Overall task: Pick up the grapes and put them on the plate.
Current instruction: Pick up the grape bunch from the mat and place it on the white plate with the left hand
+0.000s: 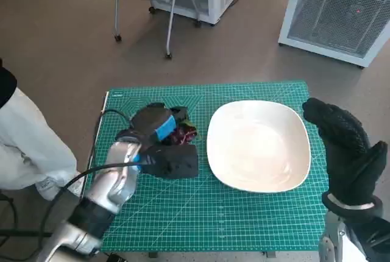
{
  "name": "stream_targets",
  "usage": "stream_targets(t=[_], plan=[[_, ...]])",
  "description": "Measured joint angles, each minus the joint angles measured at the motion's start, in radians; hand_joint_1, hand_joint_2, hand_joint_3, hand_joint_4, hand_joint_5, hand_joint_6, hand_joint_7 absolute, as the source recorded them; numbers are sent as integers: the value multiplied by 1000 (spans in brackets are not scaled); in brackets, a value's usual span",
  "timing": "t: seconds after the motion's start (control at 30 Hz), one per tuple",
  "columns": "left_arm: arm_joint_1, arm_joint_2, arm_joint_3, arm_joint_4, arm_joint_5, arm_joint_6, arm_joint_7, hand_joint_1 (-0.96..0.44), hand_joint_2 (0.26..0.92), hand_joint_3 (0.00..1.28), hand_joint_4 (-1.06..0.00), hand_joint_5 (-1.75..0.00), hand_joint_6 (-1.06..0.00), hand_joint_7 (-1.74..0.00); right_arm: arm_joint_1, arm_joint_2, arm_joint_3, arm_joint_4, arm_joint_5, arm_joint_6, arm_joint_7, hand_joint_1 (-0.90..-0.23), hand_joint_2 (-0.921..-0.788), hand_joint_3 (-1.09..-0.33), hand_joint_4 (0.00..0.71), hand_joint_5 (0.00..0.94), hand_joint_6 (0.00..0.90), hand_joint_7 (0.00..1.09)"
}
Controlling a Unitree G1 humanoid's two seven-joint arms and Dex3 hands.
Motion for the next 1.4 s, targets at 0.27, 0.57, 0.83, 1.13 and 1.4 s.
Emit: stream_targets(t=[0.27, 0.57, 0.83, 1.13, 1.4], plan=[[45, 43, 62, -200, 23, -4, -1, 3, 802, 324, -602, -1281, -617, -1224, -3, 2, 1, 3, -1, 0, 0, -530, -921, -561, 450, 1, 117, 538], [54, 45, 86, -239, 34, -17, 4, 3, 729, 463, -597, -1304, -604, -1270, -6, 7, 2, 6, -1, -1, 0, -530, -921, -560, 451, 2, 118, 537], [55, 27, 82, -235, 34, -23, -10, 3, 726, 468, -598, -1304, -606, -1268, -6, 7, 1, 7, 0, -2, 0, -531, -921, -560, 452, 2, 117, 535], [-1, -57, 30, -212, 50, 10, -82, 6, 863, 177, -649, -1375, -701, -937, -6, 5, -4, 7, 1, -3, 1, -529, -921, -561, 451, 1, 113, 533], [-119, -180, -75, -131, 102, -5, -108, 4, 772, 402, -597, -1415, -595, -1146, -6, 7, -3, 5, 1, -3, 1, -525, -921, -563, 451, 1, 111, 535]])
